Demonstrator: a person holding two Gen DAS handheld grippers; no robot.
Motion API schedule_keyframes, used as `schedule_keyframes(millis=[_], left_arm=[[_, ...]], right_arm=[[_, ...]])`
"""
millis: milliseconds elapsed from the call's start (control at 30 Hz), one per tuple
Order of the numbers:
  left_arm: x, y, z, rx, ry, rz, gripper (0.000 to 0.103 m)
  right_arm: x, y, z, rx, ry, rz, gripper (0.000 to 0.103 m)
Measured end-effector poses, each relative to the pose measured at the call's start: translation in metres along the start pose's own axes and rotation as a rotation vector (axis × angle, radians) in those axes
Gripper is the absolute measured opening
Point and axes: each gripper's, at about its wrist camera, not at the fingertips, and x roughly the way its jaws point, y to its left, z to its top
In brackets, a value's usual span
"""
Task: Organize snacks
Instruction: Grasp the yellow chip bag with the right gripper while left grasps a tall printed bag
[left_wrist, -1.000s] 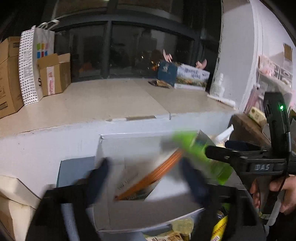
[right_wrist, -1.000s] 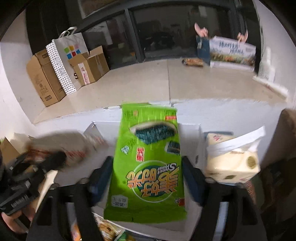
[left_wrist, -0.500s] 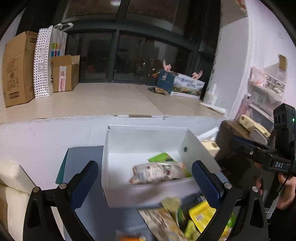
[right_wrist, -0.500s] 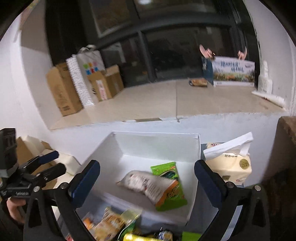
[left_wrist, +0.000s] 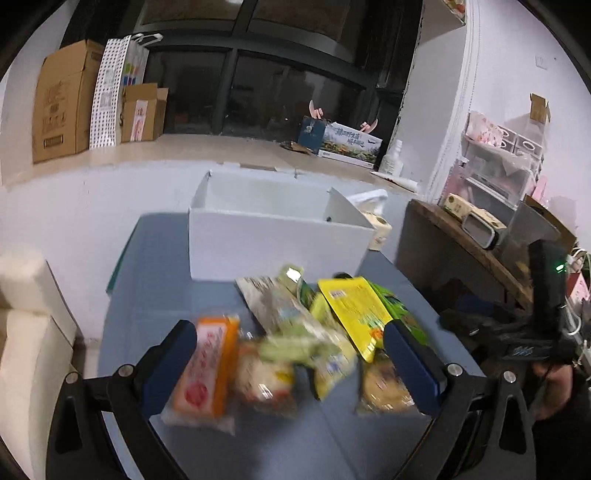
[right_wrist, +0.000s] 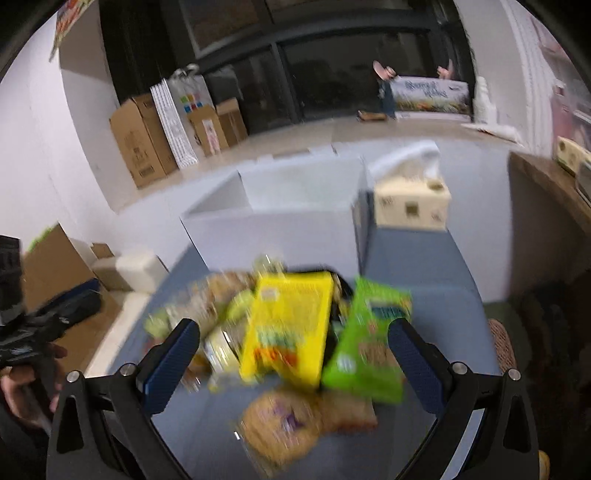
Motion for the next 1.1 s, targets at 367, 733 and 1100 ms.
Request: schedule_keyframes(millis=[367, 733, 1100], left_arm=[[-0.012, -0.018, -0.012, 0.023, -0.001, 0.007, 0.103], [-0.002, -0.007, -0.015, -0.011, 0.024, 0.022, 0.103], [0.071, -0.008, 0.023, 0.142, 0.137, 0.05, 0.103]], right_arm=[[0.061, 0.024, -0.003, -0.098, 0.12, -0.002, 0.103], [0.111, 0.015, -0.004, -0.064, 0.204, 0.024, 0.052], [0.028, 0.017, 0.004, -0.082, 0.04, 0.111, 0.028]])
